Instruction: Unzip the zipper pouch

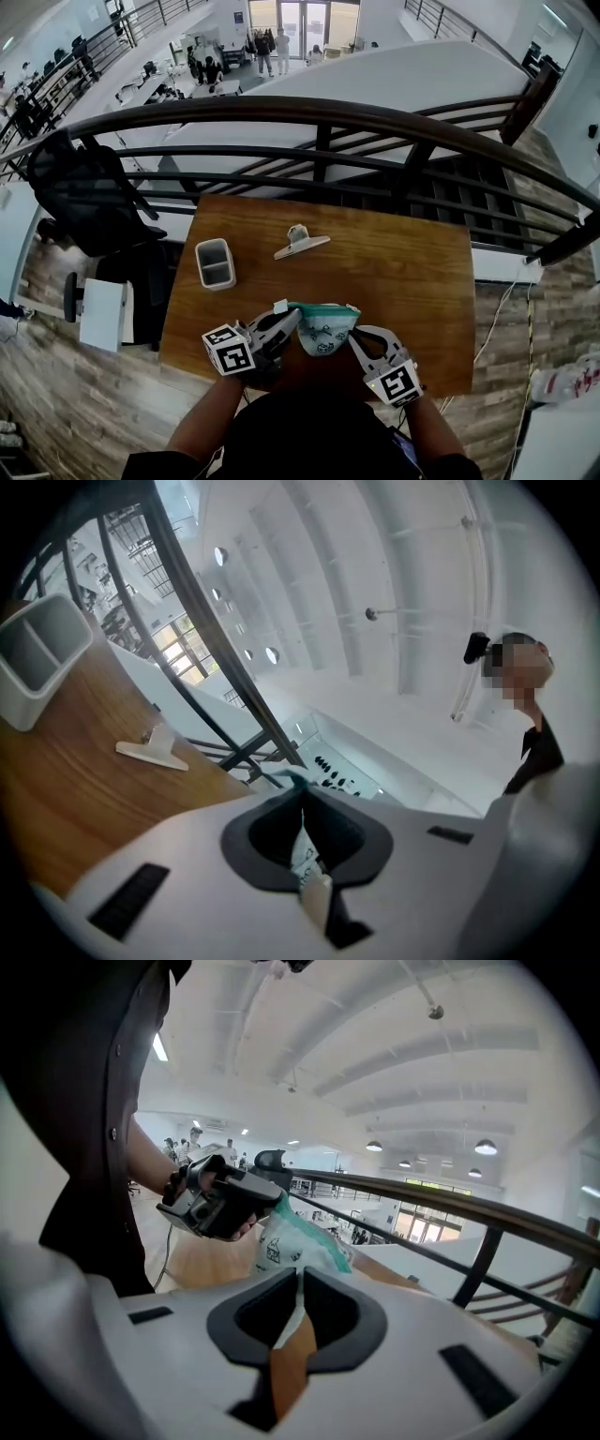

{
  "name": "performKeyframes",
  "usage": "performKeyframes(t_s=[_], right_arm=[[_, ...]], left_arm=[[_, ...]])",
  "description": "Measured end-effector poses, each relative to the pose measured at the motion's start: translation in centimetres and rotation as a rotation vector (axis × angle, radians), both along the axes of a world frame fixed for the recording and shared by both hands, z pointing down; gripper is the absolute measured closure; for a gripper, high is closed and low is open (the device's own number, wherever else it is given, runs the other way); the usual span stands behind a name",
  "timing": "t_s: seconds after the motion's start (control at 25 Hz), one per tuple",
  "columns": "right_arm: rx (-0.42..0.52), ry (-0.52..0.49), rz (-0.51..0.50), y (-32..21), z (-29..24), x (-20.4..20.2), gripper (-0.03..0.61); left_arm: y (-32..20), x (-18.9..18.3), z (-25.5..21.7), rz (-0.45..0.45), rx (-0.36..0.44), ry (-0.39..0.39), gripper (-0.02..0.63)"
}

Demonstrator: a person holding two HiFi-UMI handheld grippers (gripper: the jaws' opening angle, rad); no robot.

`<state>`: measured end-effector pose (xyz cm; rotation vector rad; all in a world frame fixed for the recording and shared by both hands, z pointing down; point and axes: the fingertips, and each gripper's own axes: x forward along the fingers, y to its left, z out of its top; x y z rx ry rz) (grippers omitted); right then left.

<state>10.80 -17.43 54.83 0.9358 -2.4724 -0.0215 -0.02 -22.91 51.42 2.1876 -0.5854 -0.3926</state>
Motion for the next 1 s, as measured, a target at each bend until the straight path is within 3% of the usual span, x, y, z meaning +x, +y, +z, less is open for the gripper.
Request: performKeyframes(t_s=[0.32, 0.44, 0.6, 1.0], right_arm=[[-0.146, -0.169, 0.041, -0.2, 0.0, 0.9, 0.486], [-0.218, -0.212, 0.035, -0.5, 1.3, 1.1, 0.45], [-0.266, -0.207, 0.0, -0.8, 3.0, 0.3, 0.43], [-0.269, -0.14, -0.217, -1.2, 4.2, -4.4, 0.407]], left_arm=[[1.5, -0.2, 0.9, 0.023, -0.047, 0.03, 0.6], [1.7, -1.0, 1.1, -0.005, -0.077, 0.074, 0.6], [1.8, -2.3, 1.1, -0.039, -0.097, 0.104, 0.6], [3.2, -5.3, 1.3, -0.122, -0.098, 0.016, 0.6]])
